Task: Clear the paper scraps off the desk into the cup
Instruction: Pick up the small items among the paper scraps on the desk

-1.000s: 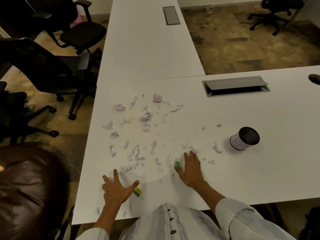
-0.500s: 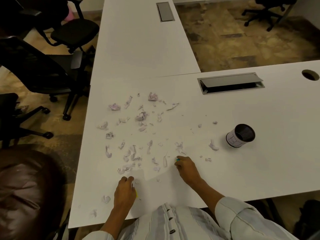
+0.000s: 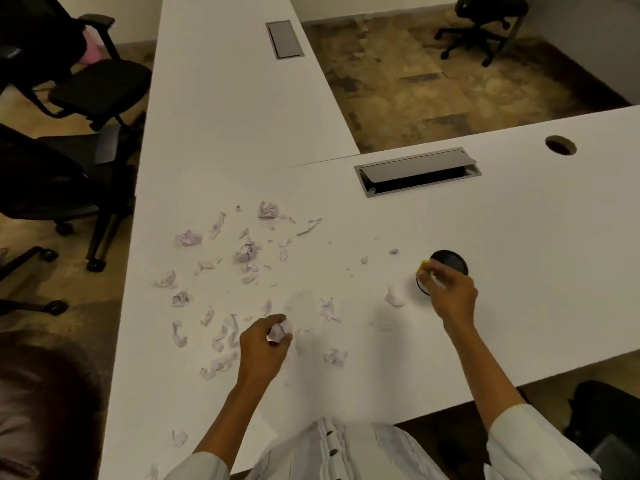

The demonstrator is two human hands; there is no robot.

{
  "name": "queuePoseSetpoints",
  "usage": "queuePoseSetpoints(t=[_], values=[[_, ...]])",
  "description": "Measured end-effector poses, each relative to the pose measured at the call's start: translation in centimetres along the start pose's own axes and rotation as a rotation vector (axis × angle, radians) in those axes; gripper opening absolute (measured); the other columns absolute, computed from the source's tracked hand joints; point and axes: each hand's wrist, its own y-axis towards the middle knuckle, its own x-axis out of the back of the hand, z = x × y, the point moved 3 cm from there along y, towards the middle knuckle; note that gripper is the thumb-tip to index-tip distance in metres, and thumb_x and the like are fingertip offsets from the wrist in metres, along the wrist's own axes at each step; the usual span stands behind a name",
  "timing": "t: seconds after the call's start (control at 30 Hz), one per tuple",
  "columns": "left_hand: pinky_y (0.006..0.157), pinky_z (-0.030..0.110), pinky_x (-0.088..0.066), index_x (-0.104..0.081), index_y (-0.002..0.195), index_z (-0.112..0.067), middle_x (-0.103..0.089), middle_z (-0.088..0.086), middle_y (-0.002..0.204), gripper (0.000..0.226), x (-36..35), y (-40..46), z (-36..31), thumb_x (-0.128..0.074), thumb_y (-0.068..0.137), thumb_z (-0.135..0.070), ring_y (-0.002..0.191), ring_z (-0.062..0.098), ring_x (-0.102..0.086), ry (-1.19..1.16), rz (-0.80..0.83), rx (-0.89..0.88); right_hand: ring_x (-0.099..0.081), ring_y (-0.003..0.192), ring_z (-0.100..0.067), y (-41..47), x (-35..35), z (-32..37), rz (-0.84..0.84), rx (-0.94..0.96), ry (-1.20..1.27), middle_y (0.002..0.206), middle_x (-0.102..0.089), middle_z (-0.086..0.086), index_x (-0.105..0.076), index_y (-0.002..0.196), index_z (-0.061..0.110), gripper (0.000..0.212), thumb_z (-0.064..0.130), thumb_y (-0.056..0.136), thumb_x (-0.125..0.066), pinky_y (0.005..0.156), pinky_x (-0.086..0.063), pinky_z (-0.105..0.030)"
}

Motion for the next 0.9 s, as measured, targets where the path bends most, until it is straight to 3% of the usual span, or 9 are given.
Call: queuePoseSetpoints(t=[0.13,0.27,0.37,0.47,0.53,0.6,0.67,0.77,0.9], values=[[0.072,0.018,-0.057,-0.070,0.106,-0.015,-0.068,-0.006,0.096,0.036,-3.4,1.3,-4.5,-0.081,0.072,-0.009,0.085,0.001,-0.063,-0.110,0.045,-0.069,-0.060,0.068,-0.005,4.4,2.4,0.3,-0.082,0.026,-0.051,0.088,-0.068,0.001,-0.076,0.093,0.015,0.014,0.014,0.080,-0.074,0.084,-0.051,-0.026],[0.077,0.027,-0.058,-0.069,0.107,-0.014,-0.070,-0.002,0.101,0.037,-7.1,2.0,-8.8,-0.080,0.072,-0.009,0.090,0.010,-0.066,-0.191,0.103,-0.094,-0.067,0.090,-0.021,6.6,2.8,-0.6,0.017,0.013,-0.137,0.101,-0.073,-0.009,-0.074,0.097,0.010,0.020,0.006,0.077,-0.074,0.089,-0.053,-0.030],[0.081,0.031,-0.058,-0.069,0.109,-0.012,-0.071,0.002,0.104,0.039,-10.0,2.3,-11.8,-0.079,0.072,-0.009,0.092,0.014,-0.066,-0.216,0.175,-0.146,-0.063,0.110,-0.021,7.0,4.0,-1.2,-0.013,0.026,-0.114,0.113,-0.071,-0.007,-0.074,0.098,0.011,0.022,0.005,0.077,-0.072,0.091,-0.049,-0.027],[0.082,0.017,-0.053,-0.068,0.110,-0.013,-0.072,0.003,0.106,0.039,-13.1,3.0,-15.1,-0.078,0.072,-0.012,0.093,0.010,-0.065,-0.202,0.232,-0.223,-0.063,0.110,-0.019,6.5,5.9,-1.6,-0.069,0.021,-0.050,0.117,-0.069,-0.004,-0.074,0.099,0.013,0.021,0.007,0.079,-0.072,0.094,-0.048,-0.028],[0.082,0.016,-0.050,-0.068,0.110,-0.011,-0.071,0.005,0.107,0.038,-15.3,3.6,-17.6,-0.078,0.073,-0.012,0.096,0.011,-0.064,-0.212,0.276,-0.265,-0.063,0.107,-0.013,5.6,7.3,-2.1,-0.097,-0.007,0.003,0.113,-0.070,0.000,-0.073,0.098,0.015,0.020,0.008,0.080,-0.072,0.089,-0.049,-0.018],[0.087,0.029,-0.054,-0.065,0.114,-0.009,-0.070,0.007,0.108,0.039,-17.5,4.1,-20.0,-0.076,0.076,-0.013,0.098,0.015,-0.064,-0.231,0.328,-0.294,-0.064,0.100,-0.008,4.3,8.7,-2.9,-0.107,-0.034,0.019,0.105,-0.071,0.005,-0.072,0.096,0.019,0.019,0.008,0.081,-0.072,0.073,-0.044,0.001],[0.089,0.038,-0.056,-0.057,0.125,-0.011,-0.066,0.008,0.110,0.052,-19.6,4.8,-21.9,-0.075,0.077,-0.011,0.100,0.019,-0.062,-0.241,0.410,-0.272,-0.065,0.096,-0.006,2.8,9.8,-4.2,-0.103,-0.071,0.027,0.100,-0.071,0.006,-0.072,0.096,0.019,0.018,0.009,0.081,-0.072,0.063,-0.042,0.002],[0.094,0.040,-0.054,-0.030,0.144,-0.018,-0.058,0.010,0.124,0.086,-22.2,5.5,-23.0,-0.080,0.074,-0.017,0.114,0.024,-0.058,-0.173,0.598,-0.207,-0.065,0.094,-0.006,0.6,11.3,-6.5,-0.092,-0.148,0.017,0.098,-0.071,0.007,-0.071,0.099,0.018,0.018,0.011,0.083,-0.073,0.072,-0.043,-0.008],[0.112,0.041,-0.036,-0.005,0.151,-0.022,-0.029,0.010,0.155,0.115,-22.1,5.6,-20.3,-0.085,0.068,-0.029,0.140,0.025,-0.033,-0.033,0.710,-0.216,-0.064,0.093,-0.009,-1.4,12.2,-8.5,-0.108,-0.214,-0.020,0.097,-0.070,0.008,-0.070,0.096,0.023,0.015,0.013,0.084,-0.072,0.086,-0.047,-0.028]])
